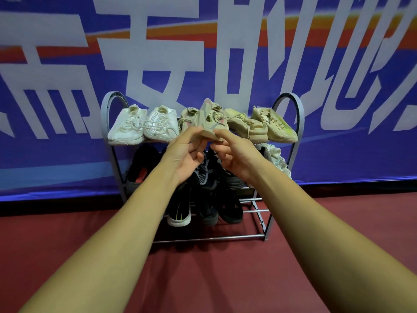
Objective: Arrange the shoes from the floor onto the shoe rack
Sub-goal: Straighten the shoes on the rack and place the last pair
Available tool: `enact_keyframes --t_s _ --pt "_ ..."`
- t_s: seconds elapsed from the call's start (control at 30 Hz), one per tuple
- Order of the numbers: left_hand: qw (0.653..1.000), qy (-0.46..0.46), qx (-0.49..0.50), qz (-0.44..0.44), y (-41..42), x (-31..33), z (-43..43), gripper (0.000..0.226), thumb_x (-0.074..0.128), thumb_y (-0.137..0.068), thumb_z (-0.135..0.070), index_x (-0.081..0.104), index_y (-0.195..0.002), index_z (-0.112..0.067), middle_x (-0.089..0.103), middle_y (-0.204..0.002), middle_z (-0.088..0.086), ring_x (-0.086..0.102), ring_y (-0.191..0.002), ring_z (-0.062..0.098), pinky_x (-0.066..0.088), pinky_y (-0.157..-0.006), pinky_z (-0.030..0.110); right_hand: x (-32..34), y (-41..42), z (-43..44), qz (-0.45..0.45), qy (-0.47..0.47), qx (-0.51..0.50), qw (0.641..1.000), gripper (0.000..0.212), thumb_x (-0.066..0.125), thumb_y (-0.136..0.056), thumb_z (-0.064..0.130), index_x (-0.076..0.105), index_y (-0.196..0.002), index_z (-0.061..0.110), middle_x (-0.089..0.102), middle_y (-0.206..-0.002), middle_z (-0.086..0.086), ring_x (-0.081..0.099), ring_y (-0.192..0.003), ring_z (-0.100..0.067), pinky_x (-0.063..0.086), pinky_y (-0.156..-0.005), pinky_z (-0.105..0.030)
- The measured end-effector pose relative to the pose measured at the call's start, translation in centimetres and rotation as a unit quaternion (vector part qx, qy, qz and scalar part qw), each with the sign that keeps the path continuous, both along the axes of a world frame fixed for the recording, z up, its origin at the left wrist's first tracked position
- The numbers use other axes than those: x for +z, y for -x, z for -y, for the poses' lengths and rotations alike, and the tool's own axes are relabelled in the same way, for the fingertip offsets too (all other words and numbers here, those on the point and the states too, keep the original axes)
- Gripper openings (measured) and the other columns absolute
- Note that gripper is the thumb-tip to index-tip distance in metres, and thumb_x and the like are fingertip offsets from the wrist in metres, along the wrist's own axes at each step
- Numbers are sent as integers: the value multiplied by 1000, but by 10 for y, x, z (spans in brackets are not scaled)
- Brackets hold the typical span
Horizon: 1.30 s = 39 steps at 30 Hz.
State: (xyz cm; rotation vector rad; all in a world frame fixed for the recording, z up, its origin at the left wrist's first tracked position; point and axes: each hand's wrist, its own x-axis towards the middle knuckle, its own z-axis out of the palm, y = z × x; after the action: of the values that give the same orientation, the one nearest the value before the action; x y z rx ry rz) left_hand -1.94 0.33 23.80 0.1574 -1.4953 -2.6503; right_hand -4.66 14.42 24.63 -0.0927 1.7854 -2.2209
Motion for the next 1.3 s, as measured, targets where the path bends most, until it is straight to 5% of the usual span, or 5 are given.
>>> enact_keyframes --t_s 0.23,0.57,1.0,1.13,1.3 --pt "984 27 42 168 18 -25 -1 35 74 -84 -42 65 -104 -15 66 -88 -3 51 -63 8 24 -43 18 -4 13 -16 50 137 -45 988 7 54 -90 13 58 -95 11 65 -59 1 36 -34 -2 24 -34 -14" --pt "988 34 113 98 42 -15 -25 29 72 -86 -29 65 -111 -18 70 -91 0 54 -58 5 30 -42 18 -18 29 -26 51 167 -34 984 13 57 -91 10 60 -103 11 64 -62 1 37 -48 -4 27 -38 -14" --pt "970 129 199 47 39 -22 0 15 75 -78 -27 63 -85 -20 62 -73 -5 48 -66 11 32 -48 22 -29 45 2 110 216 2 970 9 53 -97 14 61 -100 13 62 -72 0 34 -36 -4 21 -37 -14" --pt "976 84 187 74 36 -16 0 14 76 -77 -26 65 -82 -20 61 -74 -6 46 -59 8 30 -46 20 -28 50 2 110 187 -9 976 12 50 -96 14 60 -90 14 57 -68 0 33 -36 -4 21 -36 -14" --pt "981 -15 152 121 29 -10 -9 9 73 -81 -25 65 -85 -20 60 -77 -4 46 -54 6 28 -41 18 -29 46 -2 105 169 -33 980 16 57 -99 23 64 -109 12 65 -80 -1 41 -38 -2 24 -34 -13"
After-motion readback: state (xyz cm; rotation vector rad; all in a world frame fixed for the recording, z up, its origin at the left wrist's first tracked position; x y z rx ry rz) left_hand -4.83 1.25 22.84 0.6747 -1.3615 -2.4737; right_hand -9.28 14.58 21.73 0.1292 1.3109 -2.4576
